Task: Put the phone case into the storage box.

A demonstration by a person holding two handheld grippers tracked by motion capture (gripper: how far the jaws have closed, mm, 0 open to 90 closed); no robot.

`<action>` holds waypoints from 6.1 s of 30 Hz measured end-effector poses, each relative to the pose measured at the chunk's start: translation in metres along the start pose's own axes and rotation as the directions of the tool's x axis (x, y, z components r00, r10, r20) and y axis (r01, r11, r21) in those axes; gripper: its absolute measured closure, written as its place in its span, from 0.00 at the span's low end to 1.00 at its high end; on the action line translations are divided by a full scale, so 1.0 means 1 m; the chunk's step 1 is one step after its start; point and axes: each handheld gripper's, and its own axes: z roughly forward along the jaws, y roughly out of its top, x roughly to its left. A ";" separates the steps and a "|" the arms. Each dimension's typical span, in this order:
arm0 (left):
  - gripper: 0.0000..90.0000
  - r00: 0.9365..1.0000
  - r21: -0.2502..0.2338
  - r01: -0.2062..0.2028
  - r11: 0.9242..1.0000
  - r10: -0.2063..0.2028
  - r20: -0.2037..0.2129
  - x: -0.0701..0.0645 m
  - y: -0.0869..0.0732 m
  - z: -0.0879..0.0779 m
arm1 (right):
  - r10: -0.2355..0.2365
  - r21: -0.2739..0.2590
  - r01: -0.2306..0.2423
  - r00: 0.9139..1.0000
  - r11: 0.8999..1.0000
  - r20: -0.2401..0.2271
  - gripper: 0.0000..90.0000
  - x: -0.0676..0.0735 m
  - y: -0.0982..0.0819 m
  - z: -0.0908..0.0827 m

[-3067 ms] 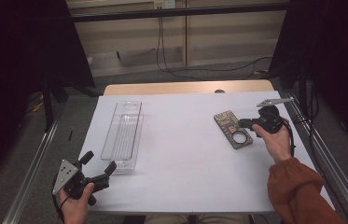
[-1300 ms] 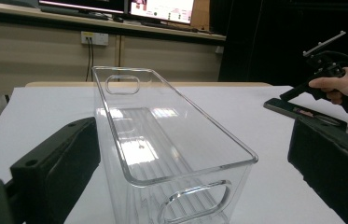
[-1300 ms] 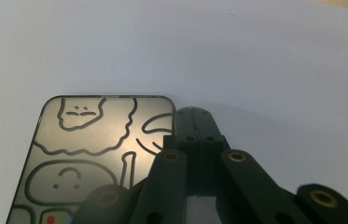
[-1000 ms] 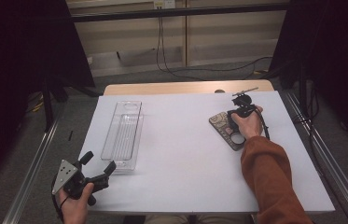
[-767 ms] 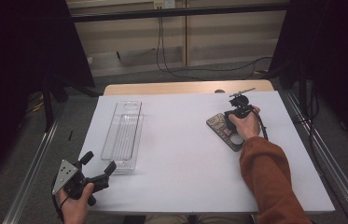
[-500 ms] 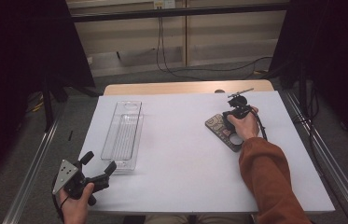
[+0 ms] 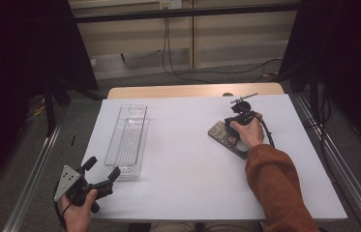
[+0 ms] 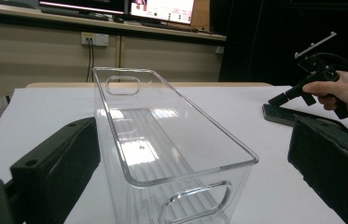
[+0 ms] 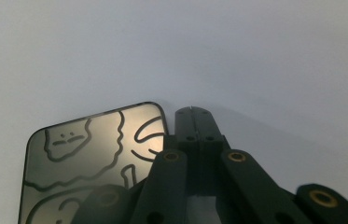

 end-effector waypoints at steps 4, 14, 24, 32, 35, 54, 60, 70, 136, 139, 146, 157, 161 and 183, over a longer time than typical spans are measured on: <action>0.03 1.000 -0.004 -0.002 1.000 0.002 0.006 0.000 0.000 0.000 | -0.022 -0.003 0.022 1.000 1.000 -0.020 1.00 0.006 0.000 0.002; 0.03 1.000 -0.006 0.001 1.000 -0.001 0.005 0.000 0.000 0.000 | -0.084 0.002 0.084 0.993 0.996 -0.078 1.00 0.026 0.000 0.005; 0.03 1.000 0.000 0.001 1.000 -0.001 0.009 0.000 0.000 0.002 | -0.134 -0.004 0.134 0.984 0.991 -0.118 1.00 0.043 0.000 0.007; 0.03 1.000 0.009 -0.007 1.000 0.007 0.017 -0.002 0.000 0.007 | -0.158 0.005 0.160 0.977 0.987 -0.142 1.00 0.053 -0.002 0.007; 0.03 1.000 0.009 -0.004 1.000 0.004 0.021 -0.003 0.000 0.008 | -0.158 0.008 0.161 0.975 0.987 -0.154 1.00 0.056 -0.002 0.006; 0.03 0.999 0.010 -0.005 1.000 0.004 0.037 -0.003 0.000 0.015 | -0.214 -0.006 0.218 0.955 0.976 -0.205 1.00 0.072 -0.010 0.003; 0.03 0.999 0.010 -0.001 1.000 0.001 0.035 -0.003 0.001 0.015 | -0.213 0.001 0.218 0.953 0.976 -0.216 1.00 0.075 -0.013 0.001; 0.03 0.999 0.012 -0.001 1.000 0.000 0.037 -0.003 0.000 0.015 | -0.246 0.021 0.258 0.941 0.966 -0.234 1.00 0.085 -0.017 -0.003; 0.03 1.000 0.017 -0.009 1.000 0.008 0.024 -0.004 0.000 0.014 | -0.254 -0.064 0.246 0.930 0.967 -0.266 1.00 0.068 -0.124 -0.121; 0.03 1.000 0.017 -0.009 1.000 0.009 0.026 -0.003 0.000 0.014 | -0.246 -0.049 0.242 0.935 0.969 -0.257 1.00 0.066 -0.133 -0.127; 0.03 1.000 0.013 -0.004 1.000 0.004 0.024 -0.003 0.001 0.013 | -0.205 -0.034 0.203 0.947 0.979 -0.248 1.00 0.055 -0.154 -0.139; 0.03 1.000 0.008 -0.002 1.000 0.002 0.031 -0.003 0.001 0.012 | -0.183 0.009 0.190 0.957 0.982 -0.224 1.00 0.051 -0.161 -0.130; 0.03 0.999 0.005 -0.009 1.000 0.009 0.035 -0.003 0.001 0.010 | -0.175 0.008 0.181 0.962 0.984 -0.211 1.00 0.049 -0.159 -0.129; 0.03 1.000 0.003 -0.004 1.000 0.004 0.031 -0.002 0.001 0.010 | -0.161 0.007 0.164 0.973 0.986 -0.165 1.00 0.039 -0.144 -0.118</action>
